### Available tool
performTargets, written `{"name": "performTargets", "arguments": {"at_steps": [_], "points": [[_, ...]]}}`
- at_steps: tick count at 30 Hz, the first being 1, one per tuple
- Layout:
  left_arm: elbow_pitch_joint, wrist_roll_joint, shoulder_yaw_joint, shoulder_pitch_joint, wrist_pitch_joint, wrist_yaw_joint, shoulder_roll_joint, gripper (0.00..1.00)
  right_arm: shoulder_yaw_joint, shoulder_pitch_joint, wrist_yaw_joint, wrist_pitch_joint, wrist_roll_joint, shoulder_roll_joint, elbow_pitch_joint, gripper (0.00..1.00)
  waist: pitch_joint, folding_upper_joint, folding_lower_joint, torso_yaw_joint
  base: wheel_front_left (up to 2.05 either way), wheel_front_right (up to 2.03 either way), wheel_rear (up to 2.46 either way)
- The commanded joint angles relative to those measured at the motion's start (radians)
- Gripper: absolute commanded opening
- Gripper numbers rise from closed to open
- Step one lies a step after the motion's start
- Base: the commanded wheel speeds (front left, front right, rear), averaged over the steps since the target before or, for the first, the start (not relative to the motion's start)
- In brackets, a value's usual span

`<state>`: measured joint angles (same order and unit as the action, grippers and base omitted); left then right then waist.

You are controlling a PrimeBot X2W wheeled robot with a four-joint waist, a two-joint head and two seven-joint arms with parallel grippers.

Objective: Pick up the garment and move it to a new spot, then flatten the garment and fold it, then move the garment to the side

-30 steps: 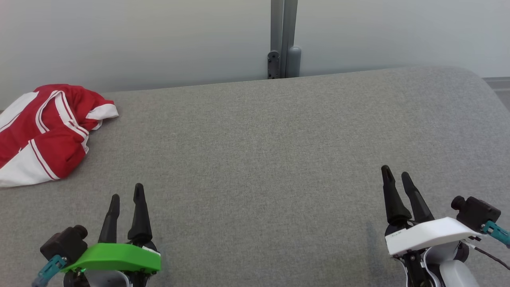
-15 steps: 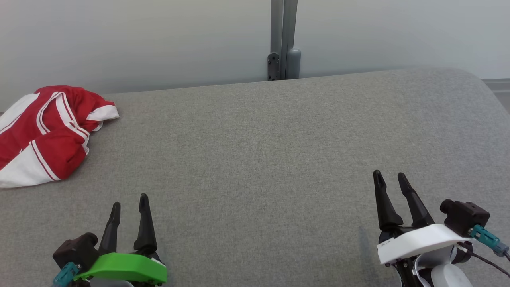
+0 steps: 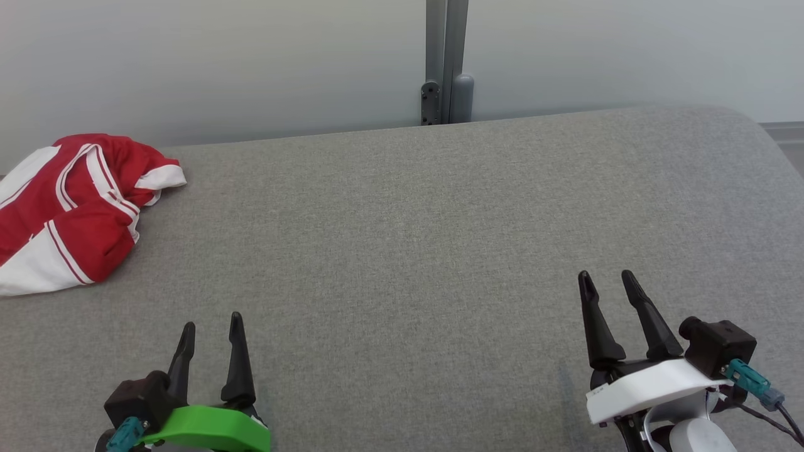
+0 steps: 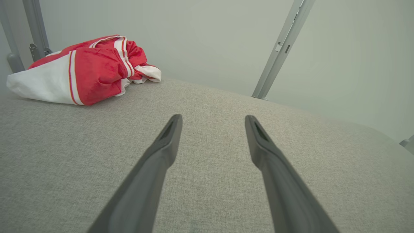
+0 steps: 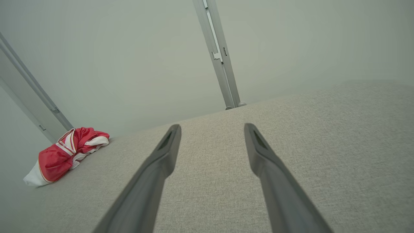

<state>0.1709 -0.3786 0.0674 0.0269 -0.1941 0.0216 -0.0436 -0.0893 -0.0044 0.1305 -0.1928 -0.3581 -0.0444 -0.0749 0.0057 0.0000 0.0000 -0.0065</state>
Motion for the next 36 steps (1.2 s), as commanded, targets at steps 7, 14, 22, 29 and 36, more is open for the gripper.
{"name": "performTargets", "arguments": {"at_steps": [7, 14, 22, 29, 36], "points": [[0.003, 0.069, 0.006, 0.009, -0.021, -0.009, -0.009, 1.00, -0.006, 0.012, 0.000, -0.023, 0.079, -0.006, 0.006, 1.00, 0.003, 0.0000, 0.0000, -0.001, 0.00, 0.00, 0.00], [0.005, 0.120, 0.015, 0.016, -0.034, -0.015, -0.009, 1.00, 0.015, 0.014, 0.000, -0.036, 0.138, -0.007, -0.005, 1.00, 0.005, 0.0000, 0.0000, 0.000, 0.00, 0.00, 0.00], [0.016, 0.165, 0.022, 0.018, -0.050, -0.020, -0.009, 1.00, 0.010, 0.018, 0.000, -0.051, 0.196, -0.007, -0.015, 1.00, 0.006, 0.0000, 0.0000, 0.000, 0.00, 0.00, 0.00], [0.020, 0.197, 0.025, 0.022, -0.064, -0.024, -0.010, 1.00, 0.003, 0.018, 0.000, -0.064, 0.243, -0.008, -0.019, 1.00, 0.007, 0.0000, 0.0000, 0.001, 0.00, 0.00, 0.00], [0.018, 0.235, 0.030, 0.025, -0.073, -0.030, -0.010, 1.00, -0.001, 0.021, 0.000, -0.074, 0.286, -0.008, -0.019, 1.00, 0.009, 0.0000, 0.0000, 0.001, 0.00, 0.00, 0.00]]}}
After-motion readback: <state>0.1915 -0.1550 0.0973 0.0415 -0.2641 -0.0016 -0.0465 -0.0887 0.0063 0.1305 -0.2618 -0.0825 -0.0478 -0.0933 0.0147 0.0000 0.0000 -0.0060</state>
